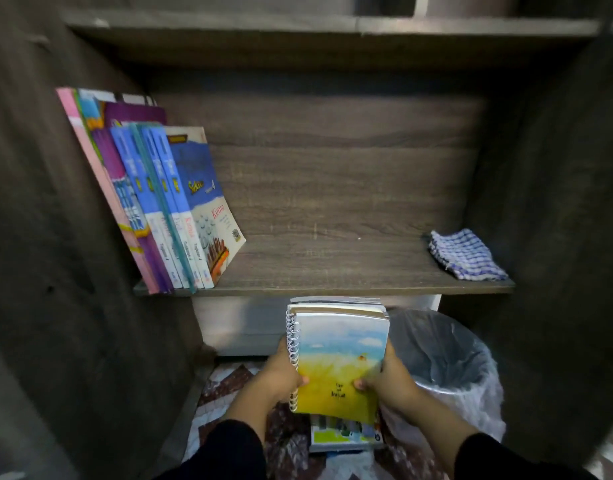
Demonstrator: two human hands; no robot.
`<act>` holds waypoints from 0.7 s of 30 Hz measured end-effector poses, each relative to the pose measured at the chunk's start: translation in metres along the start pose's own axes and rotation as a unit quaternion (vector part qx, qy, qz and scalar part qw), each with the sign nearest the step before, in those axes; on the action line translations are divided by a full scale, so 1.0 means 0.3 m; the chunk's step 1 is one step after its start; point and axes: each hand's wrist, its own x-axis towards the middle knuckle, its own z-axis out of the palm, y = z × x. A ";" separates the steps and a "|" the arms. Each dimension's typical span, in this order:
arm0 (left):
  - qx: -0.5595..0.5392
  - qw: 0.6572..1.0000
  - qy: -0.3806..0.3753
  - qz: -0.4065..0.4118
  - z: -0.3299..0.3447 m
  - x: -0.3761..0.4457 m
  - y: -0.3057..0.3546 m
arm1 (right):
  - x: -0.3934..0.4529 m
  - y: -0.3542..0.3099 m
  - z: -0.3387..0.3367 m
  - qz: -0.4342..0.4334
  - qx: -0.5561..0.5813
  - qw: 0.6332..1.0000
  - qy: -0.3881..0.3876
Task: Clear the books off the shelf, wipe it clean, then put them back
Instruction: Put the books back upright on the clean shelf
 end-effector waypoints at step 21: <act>-0.133 0.985 0.087 0.066 -0.329 0.044 0.529 | 0.299 -0.551 -0.148 -0.008 0.011 0.999 0.039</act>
